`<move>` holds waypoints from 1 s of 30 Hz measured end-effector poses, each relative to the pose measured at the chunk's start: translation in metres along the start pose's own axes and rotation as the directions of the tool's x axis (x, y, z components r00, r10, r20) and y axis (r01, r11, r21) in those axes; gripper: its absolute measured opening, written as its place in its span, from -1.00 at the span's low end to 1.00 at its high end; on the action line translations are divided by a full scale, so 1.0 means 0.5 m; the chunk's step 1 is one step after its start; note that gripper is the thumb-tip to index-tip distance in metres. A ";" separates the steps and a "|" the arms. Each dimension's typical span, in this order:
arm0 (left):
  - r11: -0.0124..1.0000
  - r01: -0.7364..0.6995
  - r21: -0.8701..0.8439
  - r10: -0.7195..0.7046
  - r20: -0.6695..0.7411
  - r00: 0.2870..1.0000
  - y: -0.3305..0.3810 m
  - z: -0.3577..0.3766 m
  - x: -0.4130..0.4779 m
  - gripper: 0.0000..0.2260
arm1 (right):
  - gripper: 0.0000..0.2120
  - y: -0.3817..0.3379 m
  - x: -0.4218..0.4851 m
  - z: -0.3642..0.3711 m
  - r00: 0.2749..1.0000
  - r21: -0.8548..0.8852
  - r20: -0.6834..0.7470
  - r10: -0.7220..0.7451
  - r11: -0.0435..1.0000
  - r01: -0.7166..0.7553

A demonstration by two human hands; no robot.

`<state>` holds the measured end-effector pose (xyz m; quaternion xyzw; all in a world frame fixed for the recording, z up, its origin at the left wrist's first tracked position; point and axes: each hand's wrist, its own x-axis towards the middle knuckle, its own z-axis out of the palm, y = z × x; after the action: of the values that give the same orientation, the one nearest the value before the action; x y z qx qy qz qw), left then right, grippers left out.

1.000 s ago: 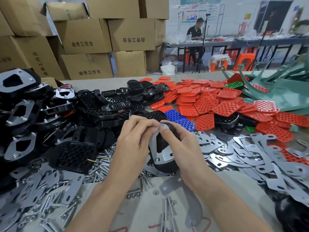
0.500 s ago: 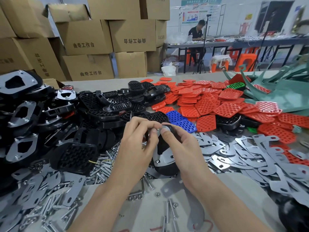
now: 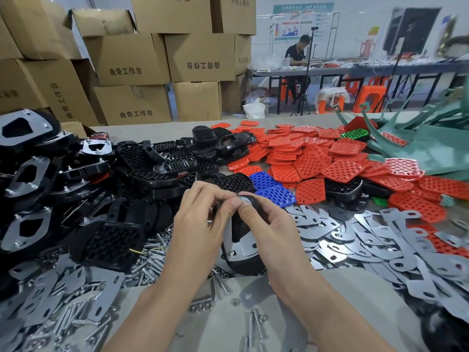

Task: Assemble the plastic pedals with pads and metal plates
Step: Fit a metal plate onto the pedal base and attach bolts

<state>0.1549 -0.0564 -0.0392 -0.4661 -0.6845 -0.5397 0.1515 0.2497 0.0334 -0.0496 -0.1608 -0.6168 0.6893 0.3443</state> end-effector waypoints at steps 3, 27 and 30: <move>1.000 -0.008 -0.012 0.008 -0.005 1.000 0.000 -0.001 0.000 -0.94 | -0.88 -0.001 0.000 -0.001 1.000 0.014 0.008 0.009 1.000 -0.009; 0.999 -0.008 -0.039 0.012 0.078 0.997 0.005 -0.010 0.000 -0.82 | -0.82 -0.011 -0.002 -0.008 0.998 0.062 0.002 0.061 0.996 -0.061; 0.999 -0.034 -0.019 0.036 0.103 0.994 0.006 -0.015 0.000 -0.79 | -0.83 -0.009 -0.002 -0.006 0.998 0.048 -0.013 0.062 0.997 -0.061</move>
<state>0.1552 -0.0633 -0.0346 -0.5065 -0.6785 -0.5180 0.1212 0.2536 0.0352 -0.0458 -0.1764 -0.5924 0.7129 0.3311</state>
